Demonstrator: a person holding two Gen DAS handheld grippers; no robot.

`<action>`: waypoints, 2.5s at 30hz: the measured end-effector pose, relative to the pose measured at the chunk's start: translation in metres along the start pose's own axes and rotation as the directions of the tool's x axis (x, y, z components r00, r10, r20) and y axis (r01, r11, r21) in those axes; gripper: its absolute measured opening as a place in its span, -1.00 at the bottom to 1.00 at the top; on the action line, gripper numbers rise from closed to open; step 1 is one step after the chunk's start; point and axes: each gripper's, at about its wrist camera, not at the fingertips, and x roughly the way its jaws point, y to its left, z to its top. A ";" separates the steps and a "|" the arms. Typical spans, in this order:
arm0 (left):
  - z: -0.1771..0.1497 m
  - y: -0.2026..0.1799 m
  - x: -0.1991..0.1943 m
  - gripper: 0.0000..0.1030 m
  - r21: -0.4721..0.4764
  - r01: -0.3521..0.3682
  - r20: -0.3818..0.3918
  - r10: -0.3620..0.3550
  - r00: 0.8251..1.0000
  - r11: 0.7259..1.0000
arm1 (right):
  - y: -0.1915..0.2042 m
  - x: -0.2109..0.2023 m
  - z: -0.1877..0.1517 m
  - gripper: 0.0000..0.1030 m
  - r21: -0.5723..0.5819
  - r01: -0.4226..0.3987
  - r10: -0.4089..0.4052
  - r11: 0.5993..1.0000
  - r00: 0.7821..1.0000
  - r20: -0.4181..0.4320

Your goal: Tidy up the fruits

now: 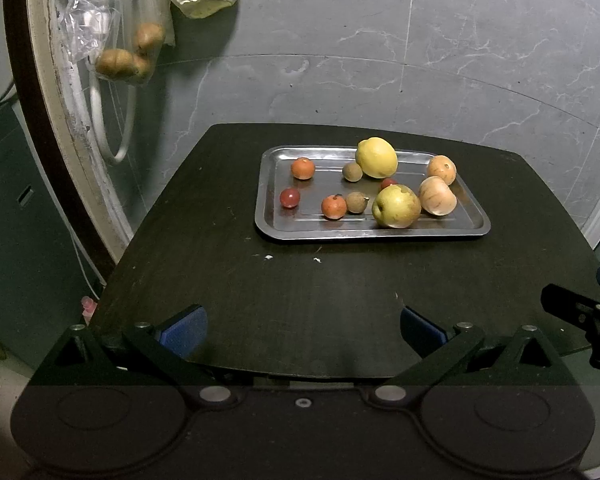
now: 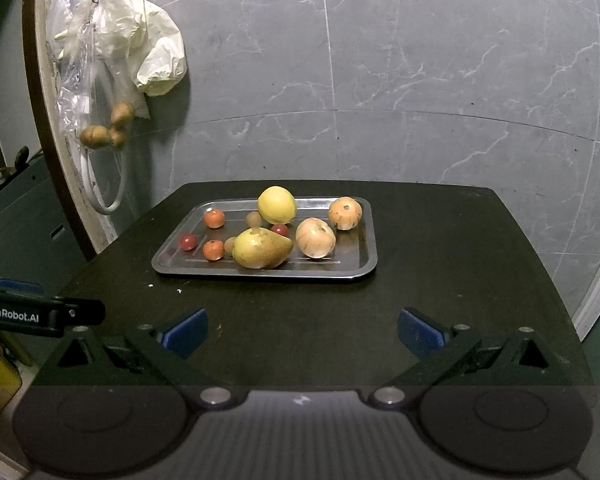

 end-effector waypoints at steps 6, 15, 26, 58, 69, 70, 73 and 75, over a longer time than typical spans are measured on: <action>0.000 0.000 0.000 0.99 0.000 0.000 -0.001 0.000 1.000 1.000 | -0.001 0.000 0.000 1.00 0.000 0.000 0.000 1.000 1.000 -0.001; 0.001 0.000 0.000 0.99 -0.001 -0.002 -0.003 0.002 1.000 1.000 | -0.001 0.002 0.001 1.00 0.004 0.000 0.000 1.000 1.000 -0.006; 0.002 0.002 0.002 0.99 -0.002 -0.006 -0.006 0.006 1.000 1.000 | 0.001 0.002 0.002 1.00 0.006 0.001 -0.001 1.000 1.000 -0.006; 0.006 0.004 0.004 0.99 -0.011 -0.017 -0.013 0.017 1.000 1.000 | 0.007 0.005 0.002 1.00 0.010 0.001 -0.001 1.000 1.000 -0.013; 0.007 0.002 0.008 0.99 -0.015 -0.025 -0.023 0.024 0.999 1.000 | 0.008 0.011 0.002 1.00 0.014 -0.003 0.003 1.000 1.000 -0.026; 0.007 0.001 0.009 0.99 -0.016 -0.027 -0.025 0.026 0.999 1.000 | 0.008 0.012 0.003 1.00 0.016 -0.003 0.004 1.000 1.000 -0.027; 0.008 0.001 0.010 0.99 -0.016 -0.032 -0.030 0.032 0.999 0.999 | 0.007 0.014 0.003 1.00 0.019 -0.003 0.004 1.000 1.000 -0.031; 0.009 0.000 0.011 0.99 -0.016 -0.037 -0.039 0.037 0.999 0.999 | 0.008 0.016 0.003 1.00 0.022 -0.003 0.004 1.000 0.999 -0.034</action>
